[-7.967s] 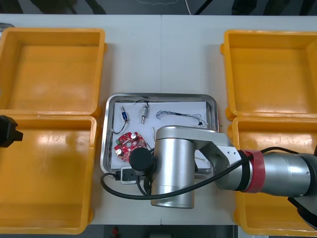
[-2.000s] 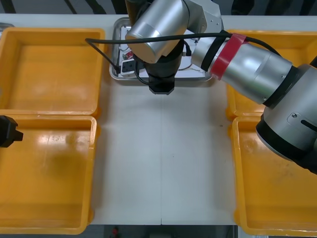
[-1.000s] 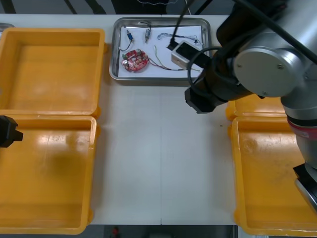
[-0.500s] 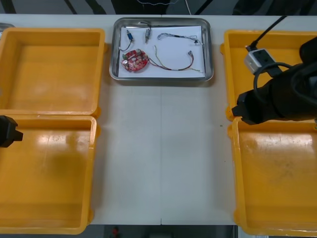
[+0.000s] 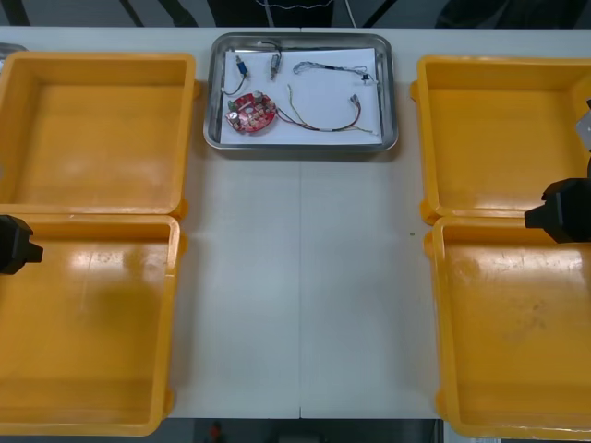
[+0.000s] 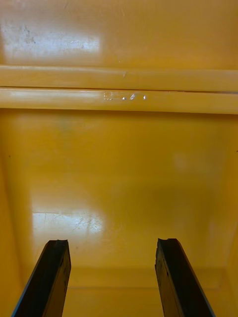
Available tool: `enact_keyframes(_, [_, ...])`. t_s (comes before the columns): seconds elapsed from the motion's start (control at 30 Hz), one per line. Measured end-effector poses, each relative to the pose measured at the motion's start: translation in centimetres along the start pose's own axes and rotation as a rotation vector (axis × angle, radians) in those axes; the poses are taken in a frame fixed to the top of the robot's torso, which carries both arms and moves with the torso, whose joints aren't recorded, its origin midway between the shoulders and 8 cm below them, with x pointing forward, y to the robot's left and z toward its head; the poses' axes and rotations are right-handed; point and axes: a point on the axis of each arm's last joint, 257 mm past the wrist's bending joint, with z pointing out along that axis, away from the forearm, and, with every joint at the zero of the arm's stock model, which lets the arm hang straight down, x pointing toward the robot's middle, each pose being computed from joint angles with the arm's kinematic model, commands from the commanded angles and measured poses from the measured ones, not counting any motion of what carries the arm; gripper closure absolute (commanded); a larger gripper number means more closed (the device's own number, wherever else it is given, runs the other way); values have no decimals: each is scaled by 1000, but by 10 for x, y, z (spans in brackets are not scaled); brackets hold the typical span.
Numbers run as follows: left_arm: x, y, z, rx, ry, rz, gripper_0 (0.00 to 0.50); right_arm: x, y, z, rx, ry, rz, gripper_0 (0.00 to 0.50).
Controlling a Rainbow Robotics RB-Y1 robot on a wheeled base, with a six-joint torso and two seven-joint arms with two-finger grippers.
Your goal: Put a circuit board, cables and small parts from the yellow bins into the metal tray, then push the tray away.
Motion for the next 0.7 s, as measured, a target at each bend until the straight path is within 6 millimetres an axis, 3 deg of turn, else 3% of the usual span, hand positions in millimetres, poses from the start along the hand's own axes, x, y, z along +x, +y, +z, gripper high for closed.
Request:
enact_keyframes(0.2, [0,0,0,0,0,0,0,10,-24,1,51,6,44,0])
enact_keyframes(0.33, [0,0,0,0,0,0,0,19,-43,4,110,21,-34,0])
enact_keyframes(0.7, [0,0,0,0,0,0,0,30,-55,12,101,66,-14,0])
